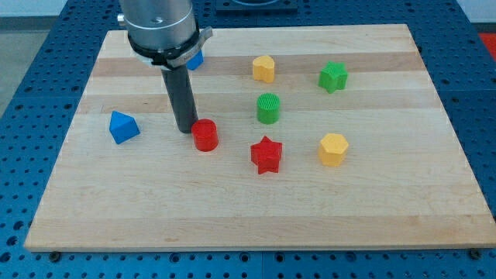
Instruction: Push red circle towards center right
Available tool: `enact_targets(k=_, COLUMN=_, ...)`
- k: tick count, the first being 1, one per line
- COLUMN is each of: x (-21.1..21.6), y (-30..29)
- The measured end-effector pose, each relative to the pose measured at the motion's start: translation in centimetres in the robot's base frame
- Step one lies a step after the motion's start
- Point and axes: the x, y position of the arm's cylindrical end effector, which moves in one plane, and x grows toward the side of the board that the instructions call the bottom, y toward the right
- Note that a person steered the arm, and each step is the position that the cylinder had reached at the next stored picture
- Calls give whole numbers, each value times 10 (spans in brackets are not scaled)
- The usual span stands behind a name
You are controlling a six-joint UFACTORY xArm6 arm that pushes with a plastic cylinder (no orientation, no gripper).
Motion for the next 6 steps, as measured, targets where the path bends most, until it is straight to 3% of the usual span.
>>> enact_targets(k=1, x=10, y=-26)
enact_targets(k=2, x=26, y=-6)
enact_targets(k=3, x=25, y=72)
enact_targets(k=6, x=-2, y=199)
